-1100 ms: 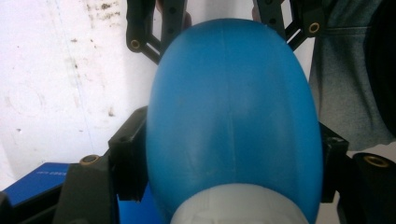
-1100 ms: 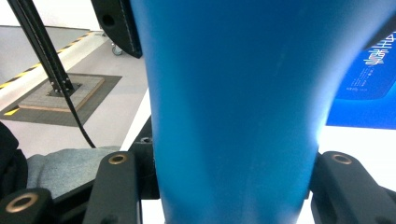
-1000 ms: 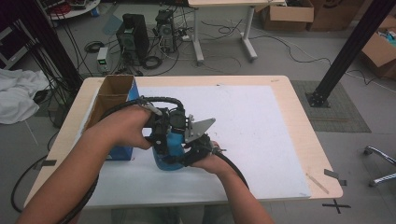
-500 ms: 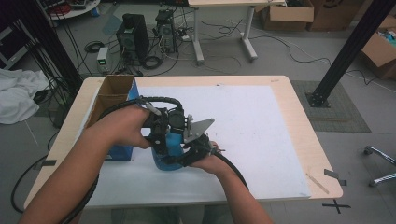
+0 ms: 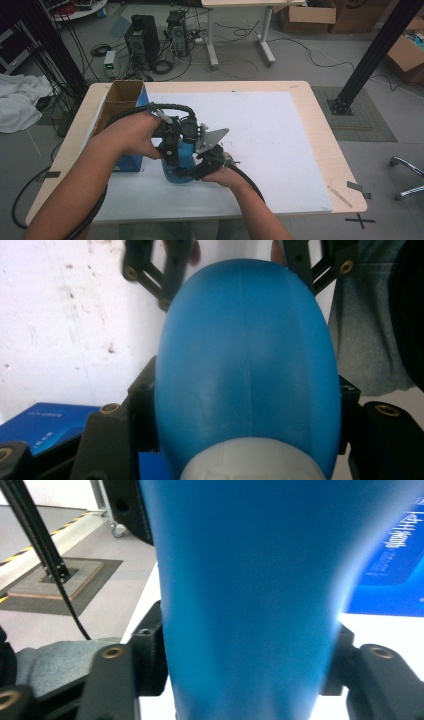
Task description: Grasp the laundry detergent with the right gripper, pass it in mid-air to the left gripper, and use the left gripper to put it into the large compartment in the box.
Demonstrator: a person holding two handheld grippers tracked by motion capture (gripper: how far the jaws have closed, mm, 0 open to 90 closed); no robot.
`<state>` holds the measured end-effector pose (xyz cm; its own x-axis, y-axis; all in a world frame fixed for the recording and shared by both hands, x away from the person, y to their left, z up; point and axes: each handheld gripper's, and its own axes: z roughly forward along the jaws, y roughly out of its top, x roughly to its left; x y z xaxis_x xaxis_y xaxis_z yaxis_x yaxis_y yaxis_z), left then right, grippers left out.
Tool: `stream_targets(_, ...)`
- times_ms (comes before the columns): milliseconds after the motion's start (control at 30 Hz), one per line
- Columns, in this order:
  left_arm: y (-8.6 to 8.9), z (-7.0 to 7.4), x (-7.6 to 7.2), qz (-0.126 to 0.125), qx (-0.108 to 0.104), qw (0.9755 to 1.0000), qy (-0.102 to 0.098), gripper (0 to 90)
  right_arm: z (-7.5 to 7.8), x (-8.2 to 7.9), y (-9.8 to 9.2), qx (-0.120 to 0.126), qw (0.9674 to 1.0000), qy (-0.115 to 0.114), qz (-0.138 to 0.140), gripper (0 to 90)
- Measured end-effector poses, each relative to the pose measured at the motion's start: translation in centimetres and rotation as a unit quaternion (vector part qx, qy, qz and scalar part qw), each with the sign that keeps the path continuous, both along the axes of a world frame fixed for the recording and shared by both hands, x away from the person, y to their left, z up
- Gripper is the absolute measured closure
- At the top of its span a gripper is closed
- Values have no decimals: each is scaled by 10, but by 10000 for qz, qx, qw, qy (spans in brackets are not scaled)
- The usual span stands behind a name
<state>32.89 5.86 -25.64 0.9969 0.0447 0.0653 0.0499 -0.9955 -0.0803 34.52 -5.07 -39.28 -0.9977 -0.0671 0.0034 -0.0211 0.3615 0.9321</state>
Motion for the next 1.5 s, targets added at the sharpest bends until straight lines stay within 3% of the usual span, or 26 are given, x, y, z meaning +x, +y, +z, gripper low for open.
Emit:
stream_targets(433,0,6,2,78,-19,10000,26,387,8,0,-9,-50,9999,54,-82,236)
stream_targets(800,6,20,9,332,26,9994,104,387,28,1,-33,-566,9980,80,-256,93)
stream_targets(833,9,25,12,481,29,9987,137,387,33,2,-38,-778,9964,44,-340,53)
stream_targets(867,9,25,12,481,29,9987,137,387,33,2,-38,-778,9964,44,-340,53)
stream_targets(967,15,36,17,654,28,9977,168,386,44,6,-53,-1171,9919,18,-487,0)
stream_targets(1000,16,38,19,720,26,9972,185,386,44,6,-53,-1171,9919,18,-487,0)
stream_targets(1033,19,42,22,830,-9,9963,228,386,48,8,-61,-1366,9892,3,-540,0)
stream_targets(1133,27,52,29,1204,-120,9920,358,386,51,10,-67,-1563,9860,-5,-574,0)
stream_targets(1167,30,58,32,1377,-130,9897,373,386,53,14,-74,-1806,9816,-21,-616,0)
stream_targets(1200,30,58,32,1377,-130,9897,373,385,53,14,-74,-1806,9816,-21,-616,0)
stream_targets(1233,33,62,35,1497,-160,9879,363,385,54,15,-77,-1894,9799,1,-631,0)
stream_targets(1300,37,69,38,1693,-160,9848,363,386,56,18,-84,-2271,9718,-10,-637,0)
stream_targets(1333,40,73,40,1819,-170,9825,370,386,56,18,-84,-2271,9718,-10,-637,0)
stream_targets(1367,45,82,44,2107,-174,9767,372,385,58,20,-86,-2551,9648,-19,-633,0)
stream_targets(1400,45,82,44,2107,-174,9767,372,385,58,20,-86,-2551,9648,-19,-633,0)
stream_targets(1467,52,91,47,2401,-171,9699,369,385,61,20,-88,-2855,9564,-41,-605,0)
stream_targets(1500,56,97,49,2616,-193,9643,359,385,63,21,-90,-3138,9477,-96,-570,0)
